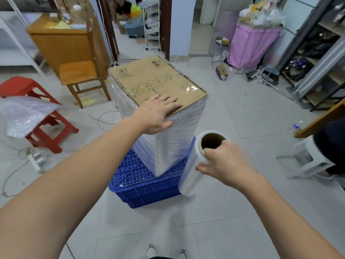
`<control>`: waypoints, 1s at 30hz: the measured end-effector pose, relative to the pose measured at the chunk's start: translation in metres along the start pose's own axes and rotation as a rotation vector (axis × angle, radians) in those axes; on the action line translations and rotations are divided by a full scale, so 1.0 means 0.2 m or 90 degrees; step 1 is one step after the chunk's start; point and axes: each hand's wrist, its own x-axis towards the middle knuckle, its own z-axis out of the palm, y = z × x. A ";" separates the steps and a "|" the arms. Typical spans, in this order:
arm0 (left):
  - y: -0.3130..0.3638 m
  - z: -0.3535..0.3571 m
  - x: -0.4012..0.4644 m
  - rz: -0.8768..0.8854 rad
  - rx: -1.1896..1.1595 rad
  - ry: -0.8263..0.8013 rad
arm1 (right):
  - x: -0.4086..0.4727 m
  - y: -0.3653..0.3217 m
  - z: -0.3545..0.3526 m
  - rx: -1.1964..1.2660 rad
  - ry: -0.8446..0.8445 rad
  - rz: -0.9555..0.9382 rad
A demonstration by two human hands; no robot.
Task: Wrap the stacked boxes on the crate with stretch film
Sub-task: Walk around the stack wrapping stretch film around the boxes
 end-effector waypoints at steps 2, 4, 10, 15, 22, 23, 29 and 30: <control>0.00 0.00 0.00 -0.007 0.001 -0.001 | 0.00 -0.04 0.02 0.009 0.049 -0.081; -0.01 0.01 -0.01 -0.010 0.003 0.001 | 0.01 -0.09 0.03 0.017 0.074 -0.129; -0.02 0.02 -0.02 -0.018 0.005 0.012 | 0.09 -0.21 0.09 0.023 0.100 -0.251; -0.02 0.04 -0.03 -0.019 0.004 0.016 | 0.14 -0.30 0.10 0.061 0.091 -0.317; -0.04 0.04 -0.06 -0.011 0.001 0.030 | 0.12 -0.34 0.19 0.036 0.039 -0.305; -0.04 0.04 -0.06 -0.008 0.002 0.032 | 0.12 -0.35 0.18 0.025 0.037 -0.288; -0.06 0.05 -0.06 0.014 -0.012 0.057 | 0.12 -0.43 0.15 -0.001 0.021 -0.243; -0.07 0.04 -0.06 0.030 -0.018 0.051 | 0.12 -0.44 0.16 -0.009 0.011 -0.229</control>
